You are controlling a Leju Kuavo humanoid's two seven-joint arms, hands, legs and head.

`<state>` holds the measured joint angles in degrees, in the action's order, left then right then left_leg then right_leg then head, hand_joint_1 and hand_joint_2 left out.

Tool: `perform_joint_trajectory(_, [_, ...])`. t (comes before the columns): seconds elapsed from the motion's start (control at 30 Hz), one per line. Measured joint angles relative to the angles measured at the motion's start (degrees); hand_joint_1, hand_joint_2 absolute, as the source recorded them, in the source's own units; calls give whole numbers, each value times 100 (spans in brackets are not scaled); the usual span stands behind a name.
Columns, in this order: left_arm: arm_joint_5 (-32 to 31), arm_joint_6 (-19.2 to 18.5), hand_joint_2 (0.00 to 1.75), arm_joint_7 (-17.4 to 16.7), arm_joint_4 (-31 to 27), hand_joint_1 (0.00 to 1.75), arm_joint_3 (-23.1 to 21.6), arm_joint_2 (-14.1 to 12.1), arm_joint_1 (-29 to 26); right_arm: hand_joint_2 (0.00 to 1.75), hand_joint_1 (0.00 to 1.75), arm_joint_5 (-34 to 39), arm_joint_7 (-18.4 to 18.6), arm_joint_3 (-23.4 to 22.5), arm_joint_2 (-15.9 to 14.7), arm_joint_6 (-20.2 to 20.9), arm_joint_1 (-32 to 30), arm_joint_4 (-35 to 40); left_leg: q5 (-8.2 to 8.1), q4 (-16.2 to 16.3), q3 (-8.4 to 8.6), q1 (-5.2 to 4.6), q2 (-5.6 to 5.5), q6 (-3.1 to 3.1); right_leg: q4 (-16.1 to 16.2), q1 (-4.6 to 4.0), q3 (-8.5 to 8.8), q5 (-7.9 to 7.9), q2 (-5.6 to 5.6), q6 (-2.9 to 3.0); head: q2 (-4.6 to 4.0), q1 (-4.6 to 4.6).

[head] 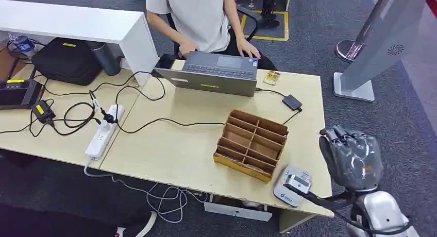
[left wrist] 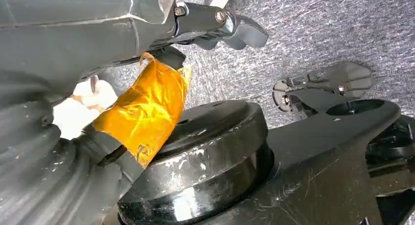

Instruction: Pass the card to the sensor for recognition and then transmit it.

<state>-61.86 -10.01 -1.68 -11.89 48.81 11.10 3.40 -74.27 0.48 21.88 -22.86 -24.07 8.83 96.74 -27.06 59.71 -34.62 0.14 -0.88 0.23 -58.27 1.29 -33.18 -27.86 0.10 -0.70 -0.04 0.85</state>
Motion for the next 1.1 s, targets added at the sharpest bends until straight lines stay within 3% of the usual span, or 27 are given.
perform_joint_trajectory(0.33, [-42,2,175,-2,0,0,46,2,5,175,175,-385,138,44,107,-135,-854,-192,0,-1,0,-1,2,0,0,1,-1,-1,1,0,0,0])
perform_joint_trajectory(1.1, [-197,2,175,-118,0,0,48,0,27,175,175,-68,258,656,809,-194,-982,-1675,0,-2,1,0,4,0,-1,1,0,-1,2,0,0,0])
